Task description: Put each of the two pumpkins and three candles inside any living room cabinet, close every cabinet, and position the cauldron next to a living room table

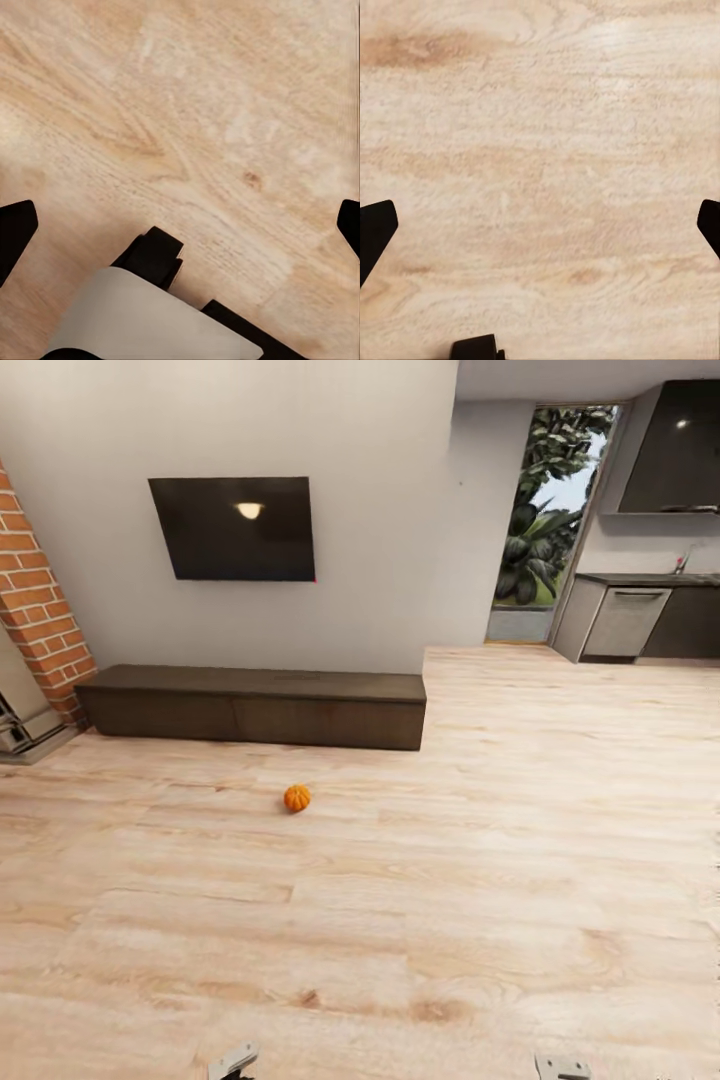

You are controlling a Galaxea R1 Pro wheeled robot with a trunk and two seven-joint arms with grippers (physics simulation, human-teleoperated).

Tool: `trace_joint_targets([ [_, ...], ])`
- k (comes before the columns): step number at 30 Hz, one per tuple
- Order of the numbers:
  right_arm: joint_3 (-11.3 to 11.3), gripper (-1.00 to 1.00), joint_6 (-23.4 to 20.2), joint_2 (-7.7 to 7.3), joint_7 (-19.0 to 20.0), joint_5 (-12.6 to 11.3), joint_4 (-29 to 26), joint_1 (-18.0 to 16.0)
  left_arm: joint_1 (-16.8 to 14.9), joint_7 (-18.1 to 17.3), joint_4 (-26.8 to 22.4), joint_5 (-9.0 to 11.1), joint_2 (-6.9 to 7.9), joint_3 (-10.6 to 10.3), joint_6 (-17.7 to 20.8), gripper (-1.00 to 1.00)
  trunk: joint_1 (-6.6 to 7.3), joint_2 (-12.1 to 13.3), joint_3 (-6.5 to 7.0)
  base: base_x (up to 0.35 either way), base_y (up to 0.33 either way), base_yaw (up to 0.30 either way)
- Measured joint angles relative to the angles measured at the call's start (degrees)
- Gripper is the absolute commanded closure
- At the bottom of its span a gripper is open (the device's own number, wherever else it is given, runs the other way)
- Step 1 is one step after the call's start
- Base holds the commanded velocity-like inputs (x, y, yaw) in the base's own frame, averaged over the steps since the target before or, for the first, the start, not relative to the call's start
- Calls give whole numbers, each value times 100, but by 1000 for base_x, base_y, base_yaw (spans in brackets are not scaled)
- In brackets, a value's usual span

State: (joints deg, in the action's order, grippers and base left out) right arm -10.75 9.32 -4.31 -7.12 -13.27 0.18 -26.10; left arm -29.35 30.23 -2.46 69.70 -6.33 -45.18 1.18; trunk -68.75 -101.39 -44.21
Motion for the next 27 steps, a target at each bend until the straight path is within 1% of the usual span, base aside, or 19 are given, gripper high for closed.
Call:
trace_joint_targets([
  [4, -3, -100, 0, 0, 0, 0, 0, 0, 0, 0, 0, 0, 1, 0, -1, -100, 0, 0, 20, 223, 232, -272],
  [6, -2, -100, 0, 0, 0, 0, 0, 0, -1, 0, 0, -4, 1, 0, 0, -100, 0, 0, 26, 173, 147, -132],
  [20, -6, -100, 0, 0, 0, 0, -9, 0, -1, 0, 0, -9, 1, -1, 0, -100, 0, 0, 29, 16, 9, -8],
  [23, -6, -100, 0, 1, 0, 0, -9, 0, -1, 0, 0, -9, 0, -4, -3, -100, 0, 0, 29, 169, 0, 0],
  [27, -5, -100, 0, 0, 0, 0, -9, 0, -1, 0, 0, -9, 0, -8, -2, -100, 0, 0, 29, 290, 0, 0],
])
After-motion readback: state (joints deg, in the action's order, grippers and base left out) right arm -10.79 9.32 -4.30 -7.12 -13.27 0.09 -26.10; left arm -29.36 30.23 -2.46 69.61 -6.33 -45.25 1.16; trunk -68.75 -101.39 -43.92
